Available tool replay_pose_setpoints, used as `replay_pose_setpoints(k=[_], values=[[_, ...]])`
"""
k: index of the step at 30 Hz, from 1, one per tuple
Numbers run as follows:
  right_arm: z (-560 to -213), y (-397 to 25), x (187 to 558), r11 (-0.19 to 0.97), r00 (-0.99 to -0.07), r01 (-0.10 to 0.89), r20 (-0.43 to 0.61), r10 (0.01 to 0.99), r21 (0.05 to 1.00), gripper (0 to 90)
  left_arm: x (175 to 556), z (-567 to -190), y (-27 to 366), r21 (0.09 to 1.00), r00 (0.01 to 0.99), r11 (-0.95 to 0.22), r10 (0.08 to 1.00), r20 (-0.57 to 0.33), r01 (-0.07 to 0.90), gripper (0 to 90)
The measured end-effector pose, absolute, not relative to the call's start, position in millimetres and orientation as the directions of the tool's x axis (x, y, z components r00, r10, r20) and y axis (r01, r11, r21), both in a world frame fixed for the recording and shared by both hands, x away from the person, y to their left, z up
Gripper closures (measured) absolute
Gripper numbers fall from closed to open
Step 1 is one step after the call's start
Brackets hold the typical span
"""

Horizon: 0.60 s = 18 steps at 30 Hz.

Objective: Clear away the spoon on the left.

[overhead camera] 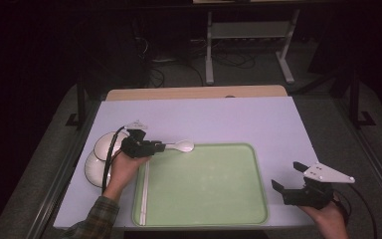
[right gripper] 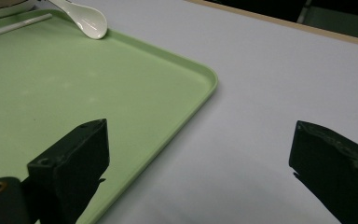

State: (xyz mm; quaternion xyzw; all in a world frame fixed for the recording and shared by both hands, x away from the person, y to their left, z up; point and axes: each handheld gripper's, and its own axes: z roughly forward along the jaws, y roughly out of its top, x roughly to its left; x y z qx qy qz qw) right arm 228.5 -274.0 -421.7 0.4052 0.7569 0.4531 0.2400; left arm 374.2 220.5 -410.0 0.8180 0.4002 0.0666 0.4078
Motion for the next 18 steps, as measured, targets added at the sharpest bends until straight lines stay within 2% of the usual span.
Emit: replay_pose_setpoints(k=[8,18], values=[[-422,-274,228,0.262,-0.558,0.396,0.004,0.830,0.880,4.0,372,-417,207,0.681,0.675,-0.419,0.723,-0.150,0.601,64.8],[-422,-273,229,0.266,-0.561,0.395,0.002,0.828,0.879,4.1,376,-430,199,0.628,0.672,-0.456,0.725,-0.150,0.631,61.3]])
